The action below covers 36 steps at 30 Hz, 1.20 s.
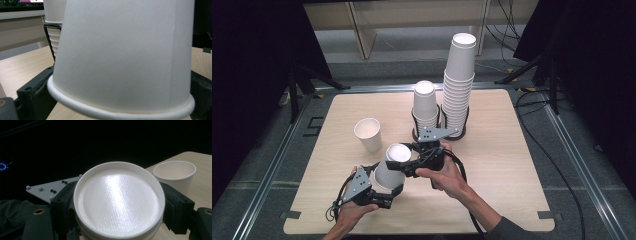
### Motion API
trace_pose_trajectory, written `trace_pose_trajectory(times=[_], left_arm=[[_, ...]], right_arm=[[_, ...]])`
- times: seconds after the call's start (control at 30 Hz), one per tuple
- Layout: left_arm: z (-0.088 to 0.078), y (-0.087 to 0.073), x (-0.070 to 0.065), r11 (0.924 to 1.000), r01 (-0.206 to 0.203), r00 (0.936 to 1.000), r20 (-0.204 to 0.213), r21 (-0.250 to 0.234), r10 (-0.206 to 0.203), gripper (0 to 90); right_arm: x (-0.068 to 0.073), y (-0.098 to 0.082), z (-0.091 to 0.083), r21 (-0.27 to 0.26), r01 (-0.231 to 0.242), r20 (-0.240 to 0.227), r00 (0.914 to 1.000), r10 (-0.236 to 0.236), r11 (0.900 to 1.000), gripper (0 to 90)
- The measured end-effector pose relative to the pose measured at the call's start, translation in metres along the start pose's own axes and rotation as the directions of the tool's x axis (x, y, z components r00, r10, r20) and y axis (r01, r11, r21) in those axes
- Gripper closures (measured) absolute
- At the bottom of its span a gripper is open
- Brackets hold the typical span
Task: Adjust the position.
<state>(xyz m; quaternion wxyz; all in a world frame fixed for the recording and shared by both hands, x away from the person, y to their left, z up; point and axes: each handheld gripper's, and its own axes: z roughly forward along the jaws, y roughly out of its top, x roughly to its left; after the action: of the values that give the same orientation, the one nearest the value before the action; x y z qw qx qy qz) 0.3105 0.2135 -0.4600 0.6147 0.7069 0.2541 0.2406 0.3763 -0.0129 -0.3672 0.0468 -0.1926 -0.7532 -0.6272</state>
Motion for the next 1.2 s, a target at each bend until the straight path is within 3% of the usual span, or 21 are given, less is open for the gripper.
trace_pose_trajectory(times=[0.17,0.33,0.53,0.57,0.63,0.67,0.7,0.8,0.83,0.87,0.93,1.03,1.07,1.1,1.2], left_arm=[[-0.002,0.001,0.0,0.9999,-0.008,0.9999,-0.01,0.013,0.008,2.6],[-0.004,0.001,0.002,0.9996,-0.017,0.9998,-0.006,0.023,0.017,4.2],[-0.004,0.001,0.003,0.9992,-0.026,0.9997,-0.001,0.031,0.026,5.9],[-0.004,0.001,0.003,0.9993,-0.029,0.9996,-0.001,0.025,0.029,5.3],[-0.004,0.001,0.003,0.9995,-0.024,0.9997,0.002,0.02,0.024,3.5],[-0.004,0.001,0.002,0.9996,-0.027,0.9996,-0.002,0.01,0.027,2.9],[-0.002,0.001,0.002,0.9993,-0.034,0.9994,0.003,-0.012,0.034,2.8],[-0.002,0.001,0.001,0.9994,-0.031,0.9995,0.003,-0.015,0.031,2.6],[-0.002,0.001,0.001,0.9993,-0.034,0.9994,0.004,-0.015,0.034,2.5],[-0.002,0.001,0.001,0.9993,-0.034,0.9994,0.005,-0.016,0.034,2.4],[-0.004,0.002,0.0,0.9993,-0.037,0.9993,0.002,0.009,0.037,2.9],[-0.002,0.001,0.001,0.9994,-0.034,0.9994,0.009,-0.001,0.034,4.8],[-0.004,0.002,0.001,0.9989,-0.04,0.9992,0.002,0.024,0.04,5.7],[-0.003,0.001,0.002,0.9994,-0.035,0.9994,0.009,0.004,0.035,6.6],[-0.003,0.001,0.002,0.9992,-0.04,0.9992,0.008,0.008,0.04,9.0]], right_arm=[[-0.001,-0.001,0.0,-0.01,0.0,-0.011,0.9999,0.0,1.0,25.9],[-0.002,-0.002,-0.001,0.001,-0.052,-0.027,0.9983,0.052,0.999,25.9],[-0.004,-0.004,-0.001,0.007,-0.061,-0.03,0.9977,0.061,0.998,25.8],[-0.007,-0.004,-0.001,-0.005,-0.022,-0.013,0.9997,0.022,1.0,25.8],[-0.007,-0.004,-0.002,-0.003,-0.067,-0.028,0.9974,0.067,0.998,25.9],[-0.009,-0.004,-0.001,-0.016,-0.041,-0.031,0.9987,0.041,0.999,26.0],[-0.009,-0.004,-0.001,-0.015,-0.047,-0.031,0.9984,0.047,0.999,25.9],[-0.007,-0.005,0.0,0.0,-0.07,-0.044,0.9966,0.07,0.998,26.0],[-0.008,-0.005,0.0,-0.005,-0.048,-0.031,0.9984,0.048,0.999,26.0],[-0.008,-0.005,0.0,0.001,-0.056,-0.034,0.9978,0.056,0.998,26.0],[-0.007,-0.006,0.001,0.003,-0.078,-0.046,0.9959,0.079,0.997,26.0],[-0.008,-0.007,0.001,0.005,-0.063,-0.031,0.9975,0.063,0.998,25.9],[-0.008,-0.007,0.002,0.007,-0.072,-0.041,0.9965,0.073,0.997,25.9],[-0.009,-0.007,0.002,0.006,-0.071,-0.042,0.9966,0.071,0.997,25.8],[-0.011,-0.007,0.001,0.01,-0.072,-0.034,0.9968,0.072,0.997,25.6]])
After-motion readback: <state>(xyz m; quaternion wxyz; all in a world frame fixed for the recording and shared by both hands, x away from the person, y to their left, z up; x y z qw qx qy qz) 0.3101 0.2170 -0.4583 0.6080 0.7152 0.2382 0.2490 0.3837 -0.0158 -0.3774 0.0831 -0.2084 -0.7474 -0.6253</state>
